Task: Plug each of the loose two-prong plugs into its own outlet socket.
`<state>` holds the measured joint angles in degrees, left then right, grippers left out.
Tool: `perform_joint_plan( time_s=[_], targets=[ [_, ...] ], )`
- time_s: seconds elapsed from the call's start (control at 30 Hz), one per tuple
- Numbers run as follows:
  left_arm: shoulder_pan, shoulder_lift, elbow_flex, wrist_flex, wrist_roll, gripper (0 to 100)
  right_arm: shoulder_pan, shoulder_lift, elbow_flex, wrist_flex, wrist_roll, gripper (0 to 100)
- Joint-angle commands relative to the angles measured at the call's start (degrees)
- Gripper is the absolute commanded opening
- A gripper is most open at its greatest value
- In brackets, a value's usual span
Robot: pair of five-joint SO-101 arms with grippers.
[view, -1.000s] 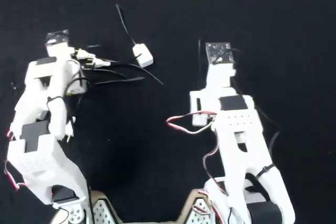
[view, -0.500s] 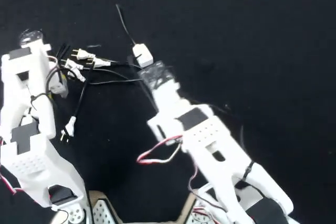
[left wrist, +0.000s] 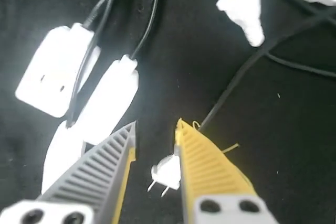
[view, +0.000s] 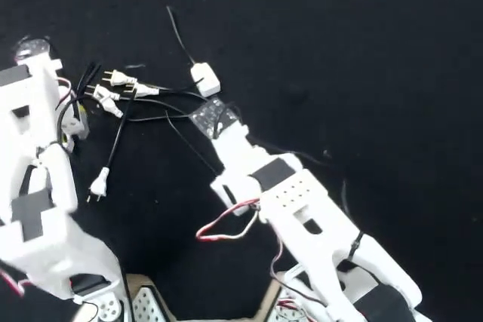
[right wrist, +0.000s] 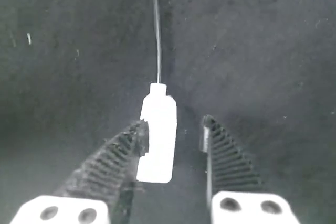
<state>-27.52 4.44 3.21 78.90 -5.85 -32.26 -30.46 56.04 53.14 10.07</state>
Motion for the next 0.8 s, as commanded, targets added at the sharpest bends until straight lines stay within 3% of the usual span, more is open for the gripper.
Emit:
perform_joint_plan(
  time_s=[0.0,0.1,0.2,0.33,0.5,0.77],
  targets=[
    [1.45,-12.75,4.53,-0.18,-1.41,13,3.34,0.4,0.22,-0.18,4.92,14.1],
    [4.79,-19.43,12.62,-1.41,-1.23,13,9.23,0.31,1.54,-3.52,8.0,14.1],
    [9.36,-23.3,21.05,-7.3,-0.97,13,10.64,0.4,2.77,-5.71,7.91,14.1],
    [13.67,-26.2,28.0,-16.79,3.16,13,4.4,0.4,4.44,-5.71,7.91,14.1],
    [14.11,-26.46,32.04,-24.35,9.67,13,-4.92,-0.04,6.37,-5.63,7.91,14.1],
    [13.93,-26.9,38.2,-27.78,14.24,13,-6.59,-0.13,3.91,-2.37,7.82,14.1]
  ],
)
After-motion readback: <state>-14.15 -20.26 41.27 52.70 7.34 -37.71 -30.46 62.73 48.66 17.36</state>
